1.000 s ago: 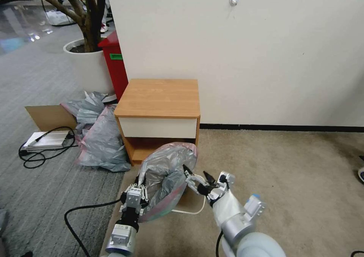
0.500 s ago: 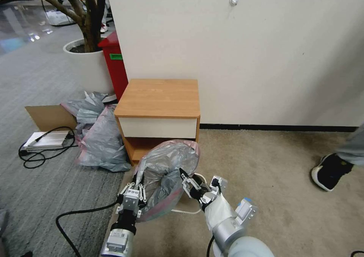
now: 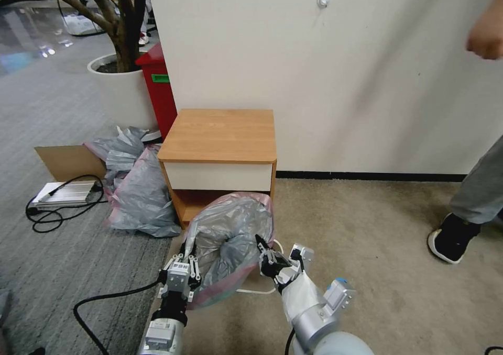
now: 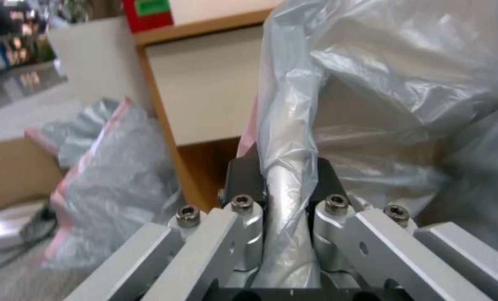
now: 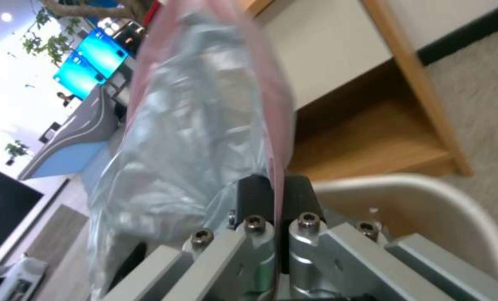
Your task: Pick up the garbage bag from the table and place it over the trash can.
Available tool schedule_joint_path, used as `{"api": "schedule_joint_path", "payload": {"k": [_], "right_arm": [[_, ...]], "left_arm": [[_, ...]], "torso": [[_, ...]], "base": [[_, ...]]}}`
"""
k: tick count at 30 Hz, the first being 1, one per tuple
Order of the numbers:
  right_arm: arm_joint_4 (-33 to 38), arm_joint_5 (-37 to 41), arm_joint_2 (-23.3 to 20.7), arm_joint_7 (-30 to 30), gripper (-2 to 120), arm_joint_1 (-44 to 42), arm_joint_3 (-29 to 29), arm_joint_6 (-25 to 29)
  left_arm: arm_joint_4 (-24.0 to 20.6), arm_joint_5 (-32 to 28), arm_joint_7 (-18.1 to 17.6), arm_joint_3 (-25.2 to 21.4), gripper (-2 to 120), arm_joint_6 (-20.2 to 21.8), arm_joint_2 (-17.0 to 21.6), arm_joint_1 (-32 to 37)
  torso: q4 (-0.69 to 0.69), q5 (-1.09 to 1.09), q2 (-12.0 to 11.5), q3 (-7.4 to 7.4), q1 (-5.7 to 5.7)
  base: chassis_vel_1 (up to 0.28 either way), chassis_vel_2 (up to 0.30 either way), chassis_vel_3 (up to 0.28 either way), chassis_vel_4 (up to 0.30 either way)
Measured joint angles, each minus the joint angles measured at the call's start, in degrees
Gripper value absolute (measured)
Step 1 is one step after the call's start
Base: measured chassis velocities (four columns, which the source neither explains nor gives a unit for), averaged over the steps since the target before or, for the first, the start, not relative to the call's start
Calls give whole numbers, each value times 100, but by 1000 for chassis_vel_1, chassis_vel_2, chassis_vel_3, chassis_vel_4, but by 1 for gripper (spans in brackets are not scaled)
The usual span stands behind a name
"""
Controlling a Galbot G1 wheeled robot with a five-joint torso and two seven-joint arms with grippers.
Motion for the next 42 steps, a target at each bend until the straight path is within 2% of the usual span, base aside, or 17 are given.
{"api": "schedule_joint_path", "payload": {"k": [9,20,23,29,31,34,37,42], "right_arm": [[65,361,-182,-6,0,121,793,-187],[-254,1083,-477,37,0,430,1457,-1252],[-264,1177,-502,67,0,435,1513,-1354],[-245,2138,-734,150,0,351,1980,-1847],[-245,2224,-752,149,0,344,2013,-1884],[-252,2679,-844,-90,0,338,2235,-2158],[-373,2771,-929,-927,0,437,2466,-2356],[-481,2764,-920,-1090,0,649,2498,-2302]], "left_arm": [[0,-452,-47,-8,7,138,25,-39],[-156,-968,-18,16,7,257,31,-64],[-168,-1032,-18,8,7,270,34,-62],[-268,-1814,53,-96,7,451,29,-118],[-277,-1876,76,-102,7,468,28,-127],[-295,-2107,230,-138,7,539,32,-175],[-281,-2129,424,-177,7,555,50,-153],[-268,-2101,577,-201,7,560,51,-74]], "torso": [[0,0,0,0,0],[0,1,0,0,0],[0,1,0,0,0],[0,0,0,0,0],[0,0,0,0,0],[0,-1,0,0,0],[-1,0,0,0,0],[-3,-1,0,0,0]], "base": [[0,0,0,0],[0,0,0,0],[0,0,0,0],[0,0,0,0],[0,0,0,0],[0,0,0,0],[0,0,0,0],[0,0,0,0]]}}
